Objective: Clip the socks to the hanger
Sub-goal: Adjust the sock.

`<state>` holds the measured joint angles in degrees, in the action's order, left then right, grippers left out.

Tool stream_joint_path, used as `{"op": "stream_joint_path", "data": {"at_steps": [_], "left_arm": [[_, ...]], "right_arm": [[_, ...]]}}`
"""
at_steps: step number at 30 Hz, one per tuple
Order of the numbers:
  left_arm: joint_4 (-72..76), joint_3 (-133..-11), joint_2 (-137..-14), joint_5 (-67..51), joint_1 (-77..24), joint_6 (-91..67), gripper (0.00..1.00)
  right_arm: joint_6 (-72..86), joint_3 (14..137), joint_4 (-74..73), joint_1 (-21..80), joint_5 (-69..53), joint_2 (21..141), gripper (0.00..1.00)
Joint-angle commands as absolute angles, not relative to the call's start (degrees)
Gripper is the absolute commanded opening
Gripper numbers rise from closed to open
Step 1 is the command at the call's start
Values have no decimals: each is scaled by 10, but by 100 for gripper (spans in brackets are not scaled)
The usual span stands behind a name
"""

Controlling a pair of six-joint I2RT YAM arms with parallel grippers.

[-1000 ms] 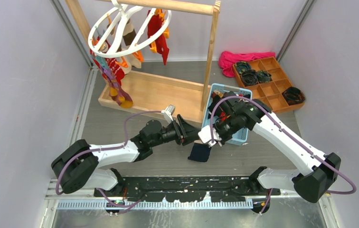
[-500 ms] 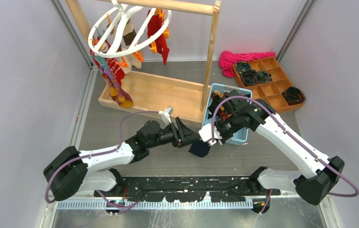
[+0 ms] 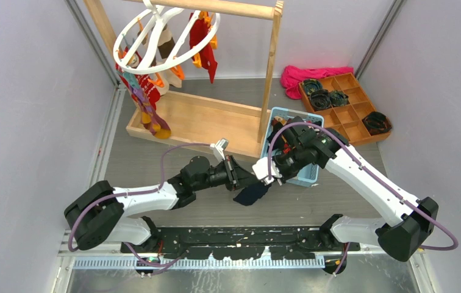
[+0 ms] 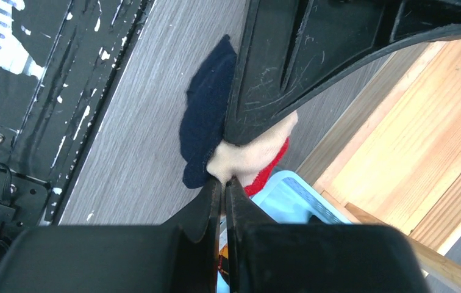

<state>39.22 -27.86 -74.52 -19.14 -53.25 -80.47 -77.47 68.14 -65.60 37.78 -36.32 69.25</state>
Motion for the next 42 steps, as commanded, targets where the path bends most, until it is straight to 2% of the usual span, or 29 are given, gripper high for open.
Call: {"op": "stream_joint_path", "data": {"at_steps": [1, 7, 10, 12, 16, 19, 23, 31, 42], "left_arm": [[483, -268, -730, -182, -535, -762, 0], [473, -222, -642, -143, -535, -542, 0], [415, -214, -564, -145, -536, -374, 0], [399, -199, -508, -153, -537, -268, 0], [416, -161, -444, -188, -540, -70, 0], [421, -145, -415, -207, -541, 64, 0], [430, -146, -400, -216, -541, 149, 0], [493, -167, -459, -231, -544, 129, 0], [583, -147, -497, -179, -558, 67, 0]], "right_arm": [[-731, 677, -622, 376, -399, 684, 15], [-592, 640, -558, 318, -507, 659, 62], [-492, 619, -514, 277, -580, 645, 77], [-401, 611, -472, 256, -619, 644, 82], [-171, 586, -311, 235, -672, 660, 84], [-68, 577, -229, 235, -709, 677, 85], [17, 558, -146, 238, -736, 684, 85], [26, 560, -136, 255, -729, 688, 81], [26, 551, -129, 265, -720, 684, 63]]}}
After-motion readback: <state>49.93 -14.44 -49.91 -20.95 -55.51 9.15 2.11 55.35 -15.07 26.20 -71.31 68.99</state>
